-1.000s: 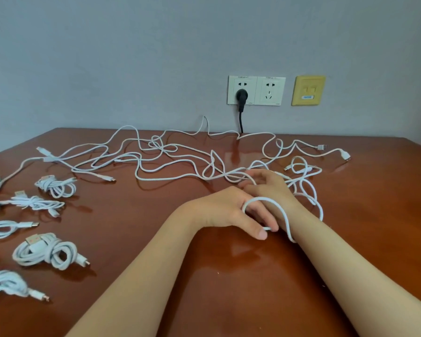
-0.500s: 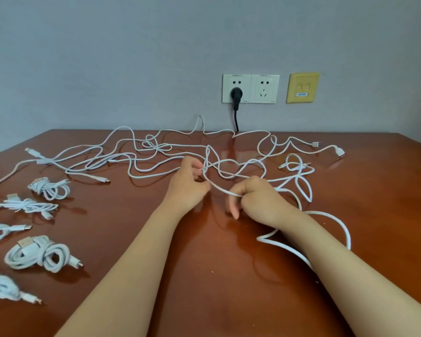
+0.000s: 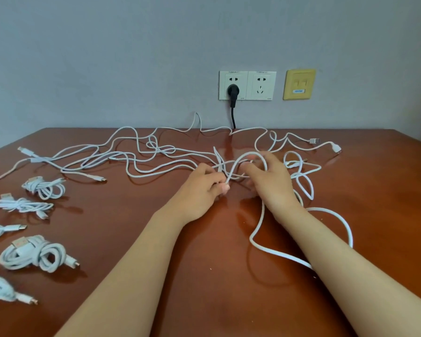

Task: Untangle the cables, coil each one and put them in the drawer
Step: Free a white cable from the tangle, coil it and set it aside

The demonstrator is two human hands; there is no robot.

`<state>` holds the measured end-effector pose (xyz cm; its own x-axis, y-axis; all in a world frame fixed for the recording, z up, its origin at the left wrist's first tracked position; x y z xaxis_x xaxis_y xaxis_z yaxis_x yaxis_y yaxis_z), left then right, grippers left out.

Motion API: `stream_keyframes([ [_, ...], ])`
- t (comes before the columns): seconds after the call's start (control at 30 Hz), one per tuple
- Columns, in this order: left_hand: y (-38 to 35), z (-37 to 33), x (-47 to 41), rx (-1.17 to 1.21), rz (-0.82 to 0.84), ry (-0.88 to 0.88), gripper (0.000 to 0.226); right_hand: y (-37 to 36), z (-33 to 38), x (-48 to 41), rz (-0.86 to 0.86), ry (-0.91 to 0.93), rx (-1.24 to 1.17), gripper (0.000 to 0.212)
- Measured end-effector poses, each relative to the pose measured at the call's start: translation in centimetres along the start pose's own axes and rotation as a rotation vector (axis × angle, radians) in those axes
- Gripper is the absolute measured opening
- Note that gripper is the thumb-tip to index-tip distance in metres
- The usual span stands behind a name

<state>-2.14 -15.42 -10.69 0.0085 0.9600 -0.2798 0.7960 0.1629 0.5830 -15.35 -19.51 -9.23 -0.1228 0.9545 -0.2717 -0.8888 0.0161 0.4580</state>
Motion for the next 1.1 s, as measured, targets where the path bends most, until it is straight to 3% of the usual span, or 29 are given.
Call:
stream_keyframes([
  [0.07, 0.0, 0.3, -0.1, 0.017, -0.002, 0.014, 0.023, 1.8, 1.3, 0.5, -0.215, 0.141, 0.177, 0.042],
  [0.13, 0.3, 0.3, -0.2, 0.039, -0.051, 0.021, 0.027, 2.4, 4.7, 2.2, -0.393, 0.480, 0.397, 0.054],
  [0.17, 0.8, 0.3, -0.3, 0.056, -0.103, 0.028, 0.026, 1.6, 5.9, 3.0, -0.372, 0.624, 0.462, 0.055],
  [0.23, 1.7, 0.2, -0.1, 0.104, -0.187, 0.046, 0.020, -1.3, 6.6, 3.9, -0.165, 0.809, 0.570, 0.052],
  [0.3, 1.7, -0.1, -0.1, 0.098, -0.186, 0.027, 0.021, -4.0, 5.5, 3.8, 0.077, 0.774, 0.723, 0.048],
  [0.37, 1.4, -0.3, 0.0, 0.093, -0.157, -0.004, 0.023, -4.8, 3.8, 3.1, 0.172, 0.667, 0.887, 0.043],
  [0.5, 0.0, -0.5, -0.3, 0.092, -0.033, -0.048, 0.032, -3.4, 2.9, 2.0, 0.139, 0.514, 0.970, 0.029],
  [0.63, -0.1, -0.3, -0.1, 0.138, 0.006, -0.041, 0.049, -2.3, 2.9, 1.6, 0.129, 0.398, 0.848, 0.036],
  [0.77, -0.3, 0.2, -0.3, 0.141, -0.011, -0.008, 0.040, -1.2, 2.7, 0.9, 0.076, 0.289, 0.947, 0.037],
  [0.87, -0.3, 0.4, -0.5, 0.135, -0.017, -0.018, 0.045, -1.1, 2.7, 1.1, 0.108, 0.270, 1.015, 0.028],
  [1.0, -0.5, -0.1, -0.7, -0.026, -0.003, -0.095, 0.033, -1.8, 3.1, 1.6, 0.168, 0.336, 0.869, 0.018],
  [1.07, 0.1, 0.3, -0.9, -0.031, -0.073, -0.074, 0.026, -1.3, 3.4, 1.3, 0.157, 0.301, 0.639, 0.016],
  [1.1, 0.7, 0.6, -1.0, -0.015, -0.131, -0.043, 0.025, -1.1, 3.7, 1.2, 0.173, 0.281, 0.414, 0.019],
])
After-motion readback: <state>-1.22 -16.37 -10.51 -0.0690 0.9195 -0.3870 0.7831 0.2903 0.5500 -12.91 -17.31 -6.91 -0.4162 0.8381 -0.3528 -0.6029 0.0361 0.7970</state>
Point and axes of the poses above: each hand's wrist, its own x-axis away from the middle knuckle, its own y-axis out of the back of the hand, z = x × y, the point moved 8 cm from there along -x, towards the middle knuckle, and after that the axes turned 13 degrees about x, right-handed, at the moved point
